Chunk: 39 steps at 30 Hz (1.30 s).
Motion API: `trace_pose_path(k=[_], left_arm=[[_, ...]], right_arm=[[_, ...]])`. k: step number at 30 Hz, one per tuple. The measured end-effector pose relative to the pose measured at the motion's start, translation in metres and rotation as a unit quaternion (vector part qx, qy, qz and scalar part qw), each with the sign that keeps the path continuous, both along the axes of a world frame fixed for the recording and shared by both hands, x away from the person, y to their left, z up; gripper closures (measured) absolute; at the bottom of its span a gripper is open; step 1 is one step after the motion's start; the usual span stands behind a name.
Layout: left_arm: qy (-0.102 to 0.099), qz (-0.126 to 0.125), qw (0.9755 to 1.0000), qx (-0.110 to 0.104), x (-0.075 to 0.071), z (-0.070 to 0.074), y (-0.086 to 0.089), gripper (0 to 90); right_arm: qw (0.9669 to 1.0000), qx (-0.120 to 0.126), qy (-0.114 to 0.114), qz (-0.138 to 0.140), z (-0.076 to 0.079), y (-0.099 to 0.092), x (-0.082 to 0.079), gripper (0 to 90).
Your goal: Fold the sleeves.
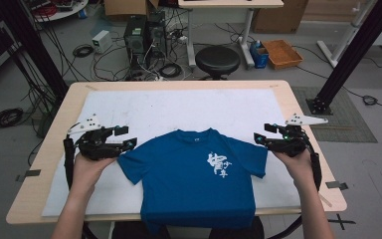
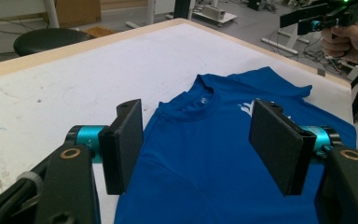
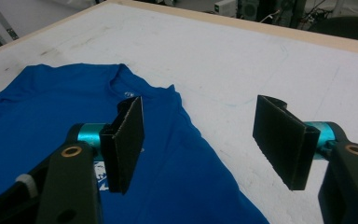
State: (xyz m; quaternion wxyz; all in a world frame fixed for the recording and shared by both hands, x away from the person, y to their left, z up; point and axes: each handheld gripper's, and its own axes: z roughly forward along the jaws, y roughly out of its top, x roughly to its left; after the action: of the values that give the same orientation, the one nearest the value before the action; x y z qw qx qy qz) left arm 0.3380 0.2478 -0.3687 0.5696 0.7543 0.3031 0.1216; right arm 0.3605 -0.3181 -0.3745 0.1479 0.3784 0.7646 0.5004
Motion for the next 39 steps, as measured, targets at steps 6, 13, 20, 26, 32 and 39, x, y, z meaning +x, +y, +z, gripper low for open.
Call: trace_pose_path(k=[6,13,20,26,32,39], left_arm=[[-0.008,0.008,0.9999,0.000,-0.002,-0.003,0.005,35.2],[0.011,0.017,0.9998,-0.001,-0.003,-0.007,0.022,35.3],[0.038,0.047,0.9980,0.015,0.000,-0.021,0.039,35.7],[0.078,0.057,0.9944,0.043,0.004,-0.044,0.046,54.4],[0.097,0.065,0.9885,0.096,0.008,-0.057,0.043,64.6],[0.122,0.077,0.9786,0.147,0.011,-0.064,0.040,64.5]], right_arm=[[1.0000,0.001,-0.006,-0.004,0.001,-0.002,-0.001,36.0],[0.9997,0.009,-0.017,-0.016,0.010,-0.010,-0.001,40.2],[0.9993,0.009,-0.025,-0.027,0.011,-0.013,-0.003,39.6],[0.9993,0.002,-0.025,-0.026,0.009,-0.011,-0.002,39.6],[0.9993,0.001,-0.025,-0.028,0.009,-0.010,-0.002,39.7],[0.9993,0.000,-0.026,-0.029,0.009,-0.009,-0.003,39.5]])
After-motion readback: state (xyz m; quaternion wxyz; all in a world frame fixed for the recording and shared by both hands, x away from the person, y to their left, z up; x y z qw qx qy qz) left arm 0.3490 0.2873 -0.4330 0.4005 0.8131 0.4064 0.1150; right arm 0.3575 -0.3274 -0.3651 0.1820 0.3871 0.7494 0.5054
